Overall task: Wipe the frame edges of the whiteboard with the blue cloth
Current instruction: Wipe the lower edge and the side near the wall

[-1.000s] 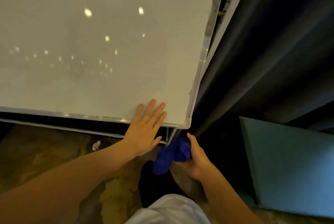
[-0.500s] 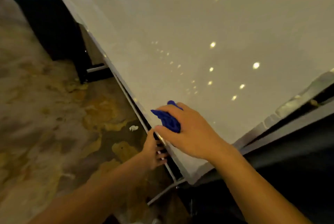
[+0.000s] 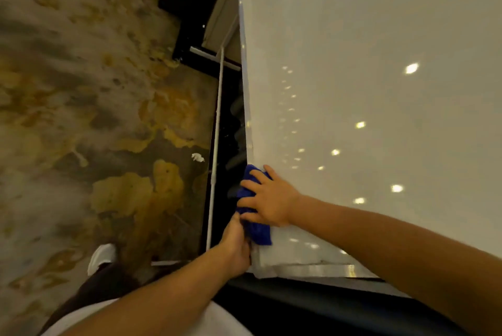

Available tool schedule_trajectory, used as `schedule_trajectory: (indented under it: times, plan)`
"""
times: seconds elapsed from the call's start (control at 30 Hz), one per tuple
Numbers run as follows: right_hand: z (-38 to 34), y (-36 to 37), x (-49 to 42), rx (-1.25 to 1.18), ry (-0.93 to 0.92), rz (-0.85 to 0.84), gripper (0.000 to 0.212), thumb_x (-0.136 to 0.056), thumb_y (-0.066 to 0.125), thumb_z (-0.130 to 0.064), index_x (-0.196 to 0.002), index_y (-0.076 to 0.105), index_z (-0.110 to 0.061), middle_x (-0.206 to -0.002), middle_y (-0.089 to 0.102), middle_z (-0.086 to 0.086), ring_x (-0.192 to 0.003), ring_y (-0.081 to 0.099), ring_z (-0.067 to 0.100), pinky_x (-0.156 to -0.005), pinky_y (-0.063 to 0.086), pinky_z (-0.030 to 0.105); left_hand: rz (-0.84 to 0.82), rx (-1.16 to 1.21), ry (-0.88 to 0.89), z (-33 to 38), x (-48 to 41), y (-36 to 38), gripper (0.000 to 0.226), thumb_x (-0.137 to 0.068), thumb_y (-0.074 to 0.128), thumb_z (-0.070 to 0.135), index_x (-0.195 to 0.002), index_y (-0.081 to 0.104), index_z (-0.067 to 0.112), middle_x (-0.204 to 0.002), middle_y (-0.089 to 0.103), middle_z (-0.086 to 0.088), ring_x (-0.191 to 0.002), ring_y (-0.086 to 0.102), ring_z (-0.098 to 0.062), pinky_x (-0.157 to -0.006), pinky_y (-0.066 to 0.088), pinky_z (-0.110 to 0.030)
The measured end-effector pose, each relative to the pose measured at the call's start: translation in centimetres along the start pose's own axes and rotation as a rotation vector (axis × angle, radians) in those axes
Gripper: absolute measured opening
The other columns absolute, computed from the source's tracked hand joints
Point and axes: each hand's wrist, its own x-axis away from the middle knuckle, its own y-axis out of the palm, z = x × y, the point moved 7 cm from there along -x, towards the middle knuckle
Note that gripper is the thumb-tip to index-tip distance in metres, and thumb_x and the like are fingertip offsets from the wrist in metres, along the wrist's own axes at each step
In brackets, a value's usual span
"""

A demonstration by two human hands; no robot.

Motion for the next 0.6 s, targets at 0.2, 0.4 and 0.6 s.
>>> schedule_trajectory:
  times: [0.2,0.4,0.6]
  plan:
    - [7.9,-2.1,-4.7,0.123,0.010,0.105,0.052,-0.093,0.035,-0.063,-0.137,0.045,-0.036,-0.150,0.040,0.007,-0.136,0.029,0.035,-0.112,0.018,0.056,0.015,-0.473,0.225,1.3,-1.1,2.1,0.059,-0.096,0.043,0.059,-0.138,0.048,0.018,-0.136,0.058,-0.006,-0.115,0.057,-0.024,-0.102,0.046,-0.041]
    - [9.5,-1.0,-7.9,0.242,-0.056,0.052,0.068,-0.080,0.022,-0.084,-0.135,0.043,-0.050,-0.154,0.034,0.000,-0.136,0.025,0.042,-0.109,0.018,0.063,0.352,-0.884,0.434,-0.7,-1.5,4.4,0.144,-0.045,0.033,0.103,-0.154,-0.015,0.022,-0.166,0.004,-0.005,-0.145,0.026,-0.038,-0.111,0.031,-0.052]
    - [8.4,1.4,-7.5,0.314,-0.311,-0.069,0.073,-0.077,0.016,-0.086,-0.133,0.042,-0.047,-0.140,0.046,0.003,-0.119,0.040,0.034,-0.101,0.035,0.052,0.587,-0.953,0.486,-4.5,-1.8,4.7,0.138,-0.048,0.013,0.103,-0.154,-0.014,0.018,-0.166,-0.003,-0.007,-0.149,0.010,-0.039,-0.116,0.016,-0.058]
